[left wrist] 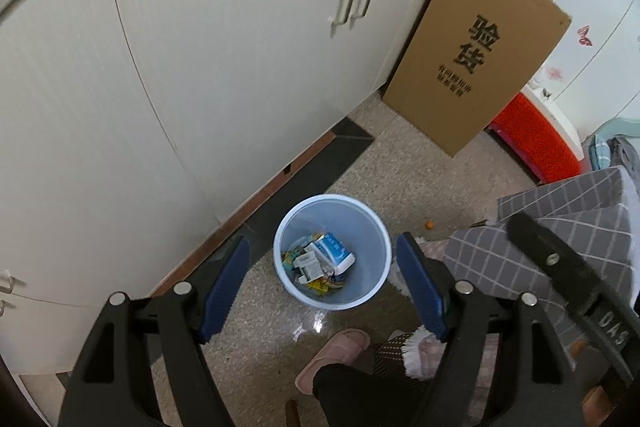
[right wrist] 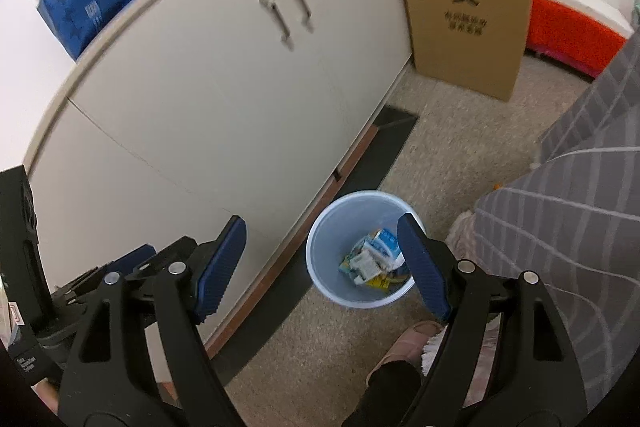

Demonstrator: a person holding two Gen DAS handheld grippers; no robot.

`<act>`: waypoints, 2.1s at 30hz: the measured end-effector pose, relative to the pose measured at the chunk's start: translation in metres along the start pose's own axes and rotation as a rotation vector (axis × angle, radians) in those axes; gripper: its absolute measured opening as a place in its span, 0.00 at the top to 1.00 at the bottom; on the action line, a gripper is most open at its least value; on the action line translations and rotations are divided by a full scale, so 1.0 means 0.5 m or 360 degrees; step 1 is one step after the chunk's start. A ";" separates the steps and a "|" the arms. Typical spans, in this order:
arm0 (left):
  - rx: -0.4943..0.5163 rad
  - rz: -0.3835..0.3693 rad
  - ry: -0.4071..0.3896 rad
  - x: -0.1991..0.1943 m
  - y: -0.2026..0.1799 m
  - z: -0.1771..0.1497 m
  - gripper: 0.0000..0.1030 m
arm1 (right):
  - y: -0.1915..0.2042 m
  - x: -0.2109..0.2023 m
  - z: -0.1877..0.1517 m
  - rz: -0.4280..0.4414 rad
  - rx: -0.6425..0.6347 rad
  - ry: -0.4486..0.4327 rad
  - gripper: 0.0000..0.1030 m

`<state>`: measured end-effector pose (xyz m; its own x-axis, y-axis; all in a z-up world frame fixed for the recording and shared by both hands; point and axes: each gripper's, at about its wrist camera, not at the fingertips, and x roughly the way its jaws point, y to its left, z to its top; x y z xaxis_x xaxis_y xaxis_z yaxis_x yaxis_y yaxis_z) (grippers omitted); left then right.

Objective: Collect trash
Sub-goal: 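Move both open tools back over the table toward the crumpled newspaper, then grasp the crumpled newspaper with the left tool and lift it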

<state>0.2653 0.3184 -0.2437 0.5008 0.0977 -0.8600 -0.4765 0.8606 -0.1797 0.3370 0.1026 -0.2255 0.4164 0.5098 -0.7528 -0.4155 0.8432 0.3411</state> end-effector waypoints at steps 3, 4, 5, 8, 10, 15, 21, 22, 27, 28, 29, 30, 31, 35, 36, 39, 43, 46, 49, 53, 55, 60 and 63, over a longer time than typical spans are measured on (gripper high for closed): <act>0.0024 0.0003 -0.0116 -0.063 -0.029 -0.001 0.28 | -0.008 -0.079 0.009 0.0027 0.0025 -0.0124 0.25; 0.0035 -0.0003 -0.0150 -0.084 -0.039 0.000 0.28 | -0.010 -0.101 0.011 0.0025 0.0023 -0.0159 0.25; 0.0050 -0.0017 -0.0192 -0.109 -0.054 0.000 0.28 | -0.014 -0.138 0.014 0.0036 0.0020 -0.0210 0.25; 0.0122 -0.0071 -0.0281 -0.168 -0.108 -0.004 0.25 | -0.035 -0.224 0.017 0.0041 0.0019 -0.0325 0.25; 0.0212 -0.0117 -0.0333 -0.211 -0.168 -0.013 0.24 | -0.061 -0.284 0.014 0.0017 0.0028 -0.0399 0.25; 0.0424 -0.0222 -0.0405 -0.282 -0.332 -0.059 0.22 | -0.172 -0.435 -0.005 -0.0077 0.0133 -0.0550 0.24; 0.0622 -0.0321 -0.0384 -0.311 -0.521 -0.135 0.21 | -0.345 -0.592 -0.058 -0.0217 0.0303 -0.0690 0.22; 0.0666 -0.0337 -0.0375 -0.312 -0.552 -0.149 0.21 | -0.367 -0.609 -0.065 -0.0241 0.0328 -0.0705 0.22; 0.0953 -0.0326 -0.0366 -0.316 -0.729 -0.235 0.19 | -0.526 -0.726 -0.129 -0.0418 0.0524 -0.0836 0.20; 0.0987 -0.0313 -0.0351 -0.314 -0.759 -0.248 0.19 | -0.547 -0.739 -0.138 -0.0446 0.0550 -0.0851 0.19; 0.1031 -0.0318 -0.0323 -0.310 -0.803 -0.266 0.19 | -0.583 -0.760 -0.152 -0.0483 0.0592 -0.0873 0.19; 0.1059 -0.0337 -0.0312 -0.311 -0.828 -0.280 0.19 | -0.607 -0.773 -0.161 -0.0507 0.0622 -0.0884 0.19; 0.1108 -0.0362 -0.0307 -0.312 -0.867 -0.300 0.19 | -0.637 -0.789 -0.174 -0.0531 0.0667 -0.0896 0.19; 0.1273 -0.0388 -0.0296 -0.307 -0.989 -0.365 0.19 | -0.765 -0.853 -0.229 -0.0573 0.0873 -0.0966 0.19; 0.1310 -0.0407 -0.0275 -0.304 -1.027 -0.386 0.19 | -0.784 -0.861 -0.238 -0.0577 0.0897 -0.0962 0.19; 0.1394 -0.0436 -0.0261 -0.294 -1.117 -0.435 0.19 | -0.868 -0.874 -0.259 -0.0560 0.0999 -0.0924 0.19; 0.1539 -0.0428 -0.0302 -0.278 -1.215 -0.494 0.19 | -0.949 -0.875 -0.288 -0.0547 0.1105 -0.0910 0.19; 0.1626 -0.0367 -0.0309 -0.250 -1.279 -0.520 0.19 | -0.991 -0.871 -0.293 -0.0501 0.1166 -0.0920 0.19; 0.1691 -0.0319 -0.0329 -0.227 -1.322 -0.540 0.19 | -1.010 -0.864 -0.291 -0.0471 0.1183 -0.0937 0.19; 0.1716 -0.0248 -0.0360 -0.205 -1.357 -0.546 0.19 | -1.046 -0.855 -0.292 -0.0454 0.1246 -0.0938 0.18; 0.1726 -0.0229 -0.0366 -0.194 -1.371 -0.545 0.19 | -1.055 -0.853 -0.293 -0.0450 0.1253 -0.0936 0.18; 0.1758 -0.0240 -0.0409 -0.183 -1.393 -0.545 0.24 | -1.069 -0.849 -0.287 -0.0446 0.1262 -0.0938 0.18; 0.1764 -0.0301 -0.0377 -0.181 -1.397 -0.542 0.42 | -1.078 -0.847 -0.287 -0.0442 0.1268 -0.0946 0.18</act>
<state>0.3570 -0.4272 -0.1700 0.6759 -0.0894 -0.7316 0.4596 0.8271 0.3235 0.2683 -0.5922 -0.1712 0.8383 0.0992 -0.5362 0.3228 0.7021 0.6347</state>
